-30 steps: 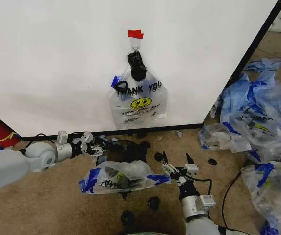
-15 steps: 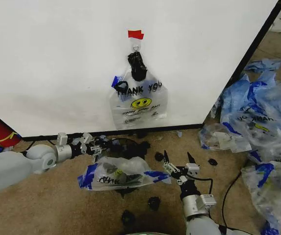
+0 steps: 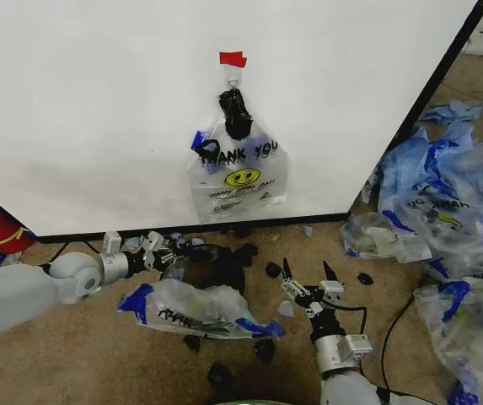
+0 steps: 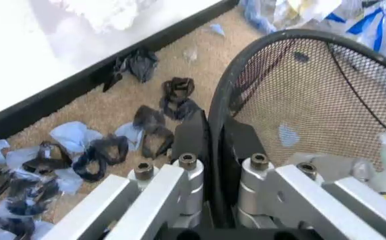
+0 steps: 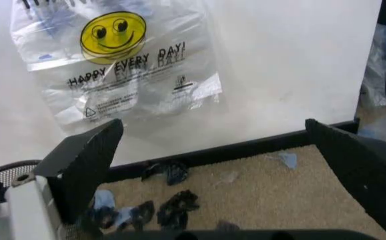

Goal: Pick up the garbage bag from the wall and place it over the trash bin.

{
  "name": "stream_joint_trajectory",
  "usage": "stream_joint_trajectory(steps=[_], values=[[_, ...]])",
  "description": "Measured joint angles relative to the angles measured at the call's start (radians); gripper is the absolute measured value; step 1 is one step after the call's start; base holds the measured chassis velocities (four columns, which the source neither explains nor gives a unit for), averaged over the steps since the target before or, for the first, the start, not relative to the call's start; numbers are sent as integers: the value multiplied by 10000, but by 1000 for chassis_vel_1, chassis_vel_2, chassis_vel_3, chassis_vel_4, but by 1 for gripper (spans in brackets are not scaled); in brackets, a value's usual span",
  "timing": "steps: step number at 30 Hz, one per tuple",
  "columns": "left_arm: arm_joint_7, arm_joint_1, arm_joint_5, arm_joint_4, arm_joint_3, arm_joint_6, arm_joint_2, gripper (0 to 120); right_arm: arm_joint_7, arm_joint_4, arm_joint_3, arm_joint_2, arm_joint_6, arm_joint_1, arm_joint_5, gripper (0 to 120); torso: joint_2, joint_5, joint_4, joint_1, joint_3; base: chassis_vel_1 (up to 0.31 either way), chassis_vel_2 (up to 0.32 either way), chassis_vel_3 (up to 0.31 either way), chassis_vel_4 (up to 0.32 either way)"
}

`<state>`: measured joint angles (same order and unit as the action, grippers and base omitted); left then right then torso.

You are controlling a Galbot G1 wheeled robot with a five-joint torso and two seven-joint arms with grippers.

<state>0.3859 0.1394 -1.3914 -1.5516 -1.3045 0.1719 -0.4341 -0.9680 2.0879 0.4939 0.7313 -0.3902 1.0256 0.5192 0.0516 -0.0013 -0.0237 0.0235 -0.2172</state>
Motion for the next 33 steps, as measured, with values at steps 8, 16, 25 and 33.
stream_joint_trajectory(steps=[8, 16, 25, 33], values=[[-1081, -350, -516, -906, 650, 120, 681, 4, -6, 113, 59, -64, 39, -145, 21, 100, 0, 2, -1, 0, 0, 0, 0, 0, 0], [-3225, -2358, -1294, -2287, 3294, -4, 1879, 4, -8, 242, 64, -172, 58, -200, 28, 100, 0, 1, 4, 0, 1, 0, 0, 0, 0], [-5284, -3486, -2184, -3965, 5040, -358, 2705, 4, -6, 423, 54, -217, 67, -268, 27, 100, 0, 1, 1, -1, 2, 0, 0, 0, 0], [-8371, -4690, -2977, -4882, 6621, -445, 2336, 4, 0, 558, -179, -293, 56, -181, 36, 100, 0, 8, 6, -2, 2, 0, 0, 0, 0]])
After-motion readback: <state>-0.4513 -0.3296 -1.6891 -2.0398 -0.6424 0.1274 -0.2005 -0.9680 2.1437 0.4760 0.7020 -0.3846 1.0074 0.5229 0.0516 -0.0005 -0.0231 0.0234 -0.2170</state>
